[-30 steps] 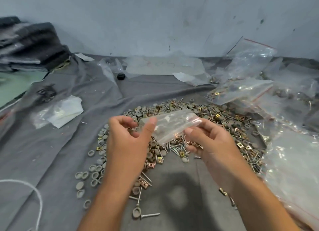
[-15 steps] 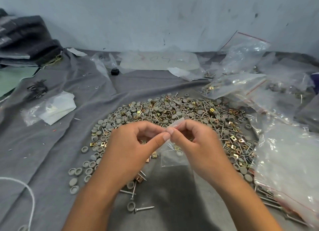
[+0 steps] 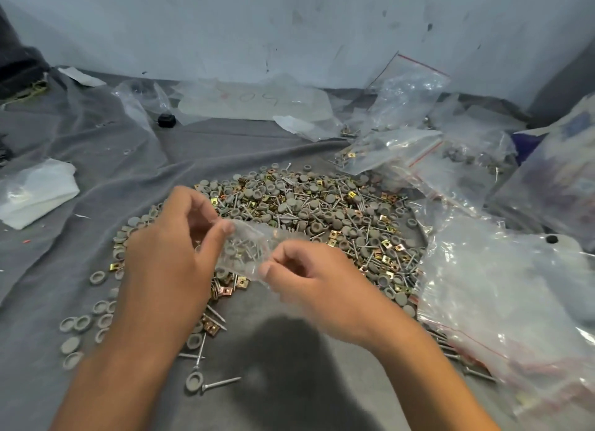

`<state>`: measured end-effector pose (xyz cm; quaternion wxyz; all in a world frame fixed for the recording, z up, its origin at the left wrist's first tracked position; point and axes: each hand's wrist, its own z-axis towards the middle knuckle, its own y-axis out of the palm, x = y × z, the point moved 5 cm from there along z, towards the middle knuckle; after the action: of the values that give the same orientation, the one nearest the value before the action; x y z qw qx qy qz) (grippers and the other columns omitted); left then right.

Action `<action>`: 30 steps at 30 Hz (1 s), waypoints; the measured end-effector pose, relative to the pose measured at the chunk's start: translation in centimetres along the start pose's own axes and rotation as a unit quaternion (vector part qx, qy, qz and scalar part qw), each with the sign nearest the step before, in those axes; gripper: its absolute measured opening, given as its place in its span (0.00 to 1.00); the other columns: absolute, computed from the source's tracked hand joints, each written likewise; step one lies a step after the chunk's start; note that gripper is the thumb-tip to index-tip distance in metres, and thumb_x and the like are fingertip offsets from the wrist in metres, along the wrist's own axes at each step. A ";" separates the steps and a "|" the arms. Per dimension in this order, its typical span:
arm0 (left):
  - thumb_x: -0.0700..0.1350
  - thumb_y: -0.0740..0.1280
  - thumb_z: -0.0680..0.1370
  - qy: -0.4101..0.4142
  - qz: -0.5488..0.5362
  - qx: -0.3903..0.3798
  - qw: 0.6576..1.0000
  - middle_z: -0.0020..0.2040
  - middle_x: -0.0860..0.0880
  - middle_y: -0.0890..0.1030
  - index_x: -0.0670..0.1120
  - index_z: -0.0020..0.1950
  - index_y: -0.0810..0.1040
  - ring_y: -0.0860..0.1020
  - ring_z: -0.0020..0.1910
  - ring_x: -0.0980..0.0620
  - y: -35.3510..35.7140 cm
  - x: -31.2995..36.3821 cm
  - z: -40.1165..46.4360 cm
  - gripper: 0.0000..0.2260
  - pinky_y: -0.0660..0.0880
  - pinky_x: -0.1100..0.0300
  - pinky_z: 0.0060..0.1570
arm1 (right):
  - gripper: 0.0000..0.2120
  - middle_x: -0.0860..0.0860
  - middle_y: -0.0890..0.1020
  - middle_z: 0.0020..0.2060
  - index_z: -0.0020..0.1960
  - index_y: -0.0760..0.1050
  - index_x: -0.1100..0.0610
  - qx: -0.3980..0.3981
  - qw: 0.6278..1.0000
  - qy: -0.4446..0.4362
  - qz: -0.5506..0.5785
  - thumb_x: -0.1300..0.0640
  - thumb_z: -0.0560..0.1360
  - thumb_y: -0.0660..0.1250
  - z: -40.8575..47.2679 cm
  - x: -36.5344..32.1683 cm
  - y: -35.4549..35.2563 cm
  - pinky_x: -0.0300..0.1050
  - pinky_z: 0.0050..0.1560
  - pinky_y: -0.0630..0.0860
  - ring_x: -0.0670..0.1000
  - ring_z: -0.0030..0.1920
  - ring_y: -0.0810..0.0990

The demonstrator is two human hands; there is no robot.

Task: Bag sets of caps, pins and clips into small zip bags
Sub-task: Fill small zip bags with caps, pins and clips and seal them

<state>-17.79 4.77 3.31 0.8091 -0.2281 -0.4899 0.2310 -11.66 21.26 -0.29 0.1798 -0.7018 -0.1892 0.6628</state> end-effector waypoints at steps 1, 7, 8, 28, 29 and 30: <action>0.48 0.72 0.76 0.009 0.007 -0.005 1.000 0.38 0.61 0.81 0.56 0.44 0.72 0.79 0.40 0.68 0.2 0.1 -0.1 0.09 0.69 0.73 0.35 | 0.14 0.42 0.80 0.36 0.43 0.78 0.50 -0.004 1.000 0.013 -0.015 0.40 0.79 0.65 -0.1 0.4 -0.8 0.39 0.36 0.72 0.42 0.34 0.76; 0.34 0.72 0.75 0.080 0.019 -0.043 0.996 0.48 0.62 0.83 0.57 0.46 0.84 0.76 0.44 0.76 0.4 0.9 -0.1 0.16 0.66 0.82 0.39 | 0.14 0.44 0.79 0.59 0.61 0.76 0.41 0.069 0.918 0.199 -0.335 0.49 0.77 0.73 -2.1 6.1 -9.0 0.49 0.57 0.79 0.48 0.57 0.80; 0.34 0.72 0.75 0.091 0.014 -0.055 0.994 0.49 0.63 0.83 0.56 0.48 0.85 0.75 0.45 0.78 0.6 1.0 -0.1 0.15 0.66 0.82 0.41 | 0.17 0.47 0.78 0.62 0.63 0.75 0.41 0.059 0.908 0.228 -0.346 0.49 0.76 0.73 -2.4 6.8 -9.3 0.51 0.58 0.78 0.51 0.59 0.79; 0.54 0.76 0.71 0.106 0.030 -0.198 0.974 0.54 0.66 0.72 0.62 0.62 0.78 0.73 0.48 0.64 4.8 2.5 -2.3 0.20 0.67 0.77 0.48 | 0.07 0.47 0.86 0.48 0.47 0.83 0.44 0.092 0.976 0.023 0.196 0.46 0.72 0.68 -1.8 4.1 -8.2 0.42 0.43 0.77 0.45 0.50 0.85; 0.54 0.76 0.71 0.105 0.027 -0.201 0.974 0.54 0.66 0.72 0.62 0.61 0.77 0.73 0.47 0.65 4.9 2.6 -2.3 0.20 0.68 0.76 0.47 | 0.06 0.48 0.86 0.48 0.48 0.83 0.44 0.081 0.976 -0.012 0.202 0.47 0.73 0.68 -1.8 3.2 -7.9 0.40 0.41 0.77 0.46 0.49 0.85; 0.54 0.76 0.71 0.104 0.023 -0.204 0.973 0.54 0.66 0.72 0.62 0.61 0.78 0.73 0.45 0.65 4.9 2.7 -2.3 0.20 0.69 0.74 0.45 | 0.06 0.48 0.86 0.46 0.49 0.83 0.45 0.076 0.979 -0.046 0.182 0.48 0.74 0.69 -1.9 2.3 -7.5 0.38 0.40 0.77 0.45 0.47 0.85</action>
<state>-15.37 9.93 1.27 0.7864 -0.4225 -0.4344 0.1195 -9.89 28.86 1.61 0.1001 -0.6775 -0.0157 0.7285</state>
